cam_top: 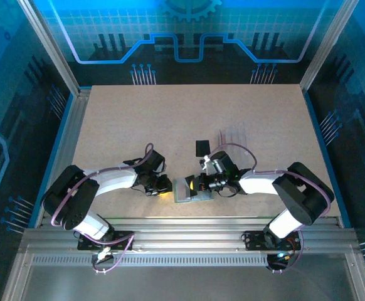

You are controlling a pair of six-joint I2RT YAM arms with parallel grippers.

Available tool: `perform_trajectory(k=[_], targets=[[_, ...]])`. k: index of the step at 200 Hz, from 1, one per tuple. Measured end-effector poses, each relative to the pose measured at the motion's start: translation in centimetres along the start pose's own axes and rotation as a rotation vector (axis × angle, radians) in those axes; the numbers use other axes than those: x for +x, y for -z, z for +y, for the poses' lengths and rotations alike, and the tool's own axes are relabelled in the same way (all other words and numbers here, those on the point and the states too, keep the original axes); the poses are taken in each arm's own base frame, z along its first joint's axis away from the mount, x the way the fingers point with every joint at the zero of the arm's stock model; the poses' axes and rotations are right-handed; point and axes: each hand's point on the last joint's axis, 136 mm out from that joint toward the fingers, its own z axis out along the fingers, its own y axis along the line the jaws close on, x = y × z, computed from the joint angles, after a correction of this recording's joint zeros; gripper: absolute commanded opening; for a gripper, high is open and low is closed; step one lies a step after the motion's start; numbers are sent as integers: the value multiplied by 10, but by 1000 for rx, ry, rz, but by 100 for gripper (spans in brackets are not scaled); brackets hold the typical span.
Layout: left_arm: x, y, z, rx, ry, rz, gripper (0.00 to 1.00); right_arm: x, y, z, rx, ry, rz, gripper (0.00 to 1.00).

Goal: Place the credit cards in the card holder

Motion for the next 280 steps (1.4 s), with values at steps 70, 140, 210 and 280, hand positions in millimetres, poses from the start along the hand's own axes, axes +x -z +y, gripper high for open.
perform_trajectory(k=[70, 140, 210, 280], targets=[[1, -2, 1, -3, 22, 5, 21, 4, -13, 6, -45, -2, 19, 0], [1, 2, -1, 3, 35, -17, 21, 5, -20, 6, -30, -3, 44, 31], [2, 11, -7, 13, 12, -47, 21, 5, -10, 7, 53, 15, 70, 45], [-4, 22, -29, 49, -22, -64, 20, 6, -4, -1, 179, 12, 107, 45]])
